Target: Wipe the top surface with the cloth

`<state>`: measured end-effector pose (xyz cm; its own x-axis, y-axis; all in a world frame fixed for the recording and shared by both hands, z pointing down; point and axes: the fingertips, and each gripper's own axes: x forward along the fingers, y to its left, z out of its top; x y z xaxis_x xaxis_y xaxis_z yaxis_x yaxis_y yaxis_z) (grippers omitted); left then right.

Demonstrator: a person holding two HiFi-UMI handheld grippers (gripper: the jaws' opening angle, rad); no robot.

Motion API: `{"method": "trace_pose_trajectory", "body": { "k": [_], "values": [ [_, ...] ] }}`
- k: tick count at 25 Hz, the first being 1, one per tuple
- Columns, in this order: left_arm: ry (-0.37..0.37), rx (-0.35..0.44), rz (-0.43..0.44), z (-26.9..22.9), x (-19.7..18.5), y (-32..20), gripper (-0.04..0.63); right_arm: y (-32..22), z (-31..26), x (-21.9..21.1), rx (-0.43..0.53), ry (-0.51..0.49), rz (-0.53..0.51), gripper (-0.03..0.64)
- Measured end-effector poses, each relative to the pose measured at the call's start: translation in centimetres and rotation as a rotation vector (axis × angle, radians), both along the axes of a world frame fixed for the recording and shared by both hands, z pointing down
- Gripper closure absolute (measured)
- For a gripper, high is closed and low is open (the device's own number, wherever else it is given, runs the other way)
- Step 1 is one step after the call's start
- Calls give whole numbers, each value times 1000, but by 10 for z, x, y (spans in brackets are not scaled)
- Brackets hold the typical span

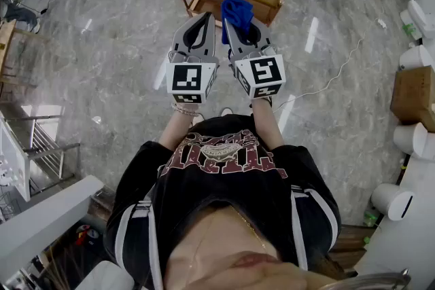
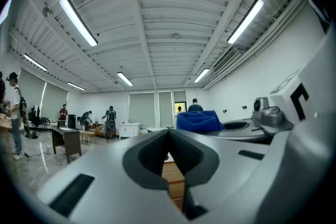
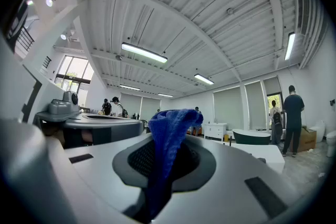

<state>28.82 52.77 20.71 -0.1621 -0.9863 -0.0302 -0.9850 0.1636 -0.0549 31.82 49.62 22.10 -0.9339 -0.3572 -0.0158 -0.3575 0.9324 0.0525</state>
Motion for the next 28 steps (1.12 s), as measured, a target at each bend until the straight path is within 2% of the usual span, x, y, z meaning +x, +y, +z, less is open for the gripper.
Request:
{"method": "trace_pose_trajectory", "body": {
  "k": [10,16,28],
  "values": [
    [-6,-9,-28,4,14,-13,546,-13,3,13,-8,-4,-34,561],
    [30,-15,-55,15,20,-15,546,-20,18,22,-28,13,-58,561],
    [52,-27,-43,24,-15,-44,546,-48,25,-7,-38,15,-36,561]
  ]
}}
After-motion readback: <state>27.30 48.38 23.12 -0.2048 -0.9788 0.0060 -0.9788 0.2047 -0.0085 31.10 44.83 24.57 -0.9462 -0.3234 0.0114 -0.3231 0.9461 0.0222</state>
